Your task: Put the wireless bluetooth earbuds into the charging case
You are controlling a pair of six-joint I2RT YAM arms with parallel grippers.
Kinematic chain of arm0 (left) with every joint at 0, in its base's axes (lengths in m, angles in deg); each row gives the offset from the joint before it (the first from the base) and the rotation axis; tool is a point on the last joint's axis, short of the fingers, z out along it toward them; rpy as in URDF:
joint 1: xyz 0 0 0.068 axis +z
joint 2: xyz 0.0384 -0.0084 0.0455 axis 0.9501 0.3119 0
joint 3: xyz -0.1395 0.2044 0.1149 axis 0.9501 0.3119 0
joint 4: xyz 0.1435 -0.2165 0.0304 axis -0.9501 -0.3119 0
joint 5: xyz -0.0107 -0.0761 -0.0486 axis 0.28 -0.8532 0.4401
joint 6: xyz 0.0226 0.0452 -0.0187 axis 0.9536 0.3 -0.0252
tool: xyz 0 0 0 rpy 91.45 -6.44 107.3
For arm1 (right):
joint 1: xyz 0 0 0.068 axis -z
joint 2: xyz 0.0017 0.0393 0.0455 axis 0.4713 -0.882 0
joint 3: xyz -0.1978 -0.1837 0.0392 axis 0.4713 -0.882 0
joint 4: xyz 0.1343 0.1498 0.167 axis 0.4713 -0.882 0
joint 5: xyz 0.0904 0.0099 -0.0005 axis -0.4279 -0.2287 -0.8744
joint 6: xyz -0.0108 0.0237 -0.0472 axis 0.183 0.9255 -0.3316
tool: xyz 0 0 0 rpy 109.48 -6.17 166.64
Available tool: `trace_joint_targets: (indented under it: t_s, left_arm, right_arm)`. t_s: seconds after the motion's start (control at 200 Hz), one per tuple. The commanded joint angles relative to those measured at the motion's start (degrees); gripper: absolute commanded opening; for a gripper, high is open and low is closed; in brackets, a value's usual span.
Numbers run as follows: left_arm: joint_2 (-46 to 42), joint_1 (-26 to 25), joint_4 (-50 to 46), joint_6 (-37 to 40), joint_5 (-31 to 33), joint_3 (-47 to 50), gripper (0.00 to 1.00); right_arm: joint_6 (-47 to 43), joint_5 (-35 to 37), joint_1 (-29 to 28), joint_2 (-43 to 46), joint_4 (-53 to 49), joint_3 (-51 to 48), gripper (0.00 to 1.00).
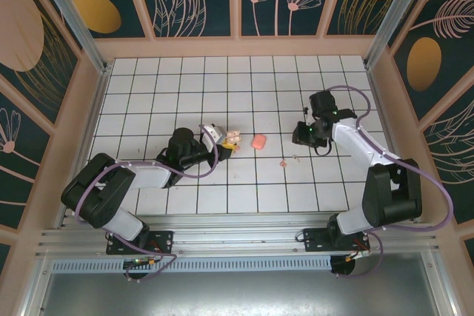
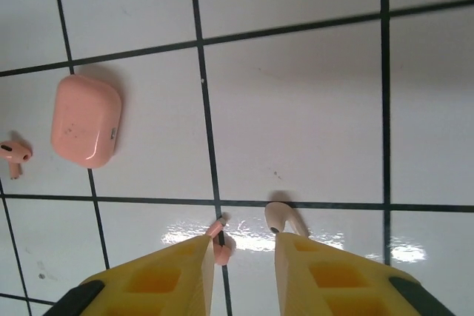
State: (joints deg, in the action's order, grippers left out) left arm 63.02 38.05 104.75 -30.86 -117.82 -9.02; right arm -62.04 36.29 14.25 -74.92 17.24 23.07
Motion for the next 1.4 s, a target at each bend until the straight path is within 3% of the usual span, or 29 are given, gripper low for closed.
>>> trace_joint_targets:
  t_s: [0.0, 0.17, 0.556, 0.991, 1.391]
  left_arm:
    - [0.0, -0.3, 0.1, 0.6, 0.1, -1.7, 0.17]
    - [-1.0, -0.3, -1.6, 1.4, 0.9, -1.7, 0.17]
    - [-1.8, -0.3, -2.9, 2.0, 1.1, -1.7, 0.17]
    - [-1.8, -0.4, -2.7, 2.0, 1.1, -1.2, 0.17]
    - [-1.7, -0.4, -2.8, 1.7, 0.9, -1.2, 0.17]
  right_arm:
    - [-7.6, 5.1, -1.8, -2.9, -8.8, 3.2, 0.30]
    - [-10.3, 10.4, -5.1, -10.0, -11.6, 6.6, 0.32]
    - [-12.1, 12.6, -10.0, -21.3, -12.3, 10.5, 0.37]
    - [-12.6, 14.4, -9.9, -24.2, -13.4, 10.8, 0.35]
    - [-12.8, 14.3, -9.6, -25.3, -11.7, 9.5, 0.23]
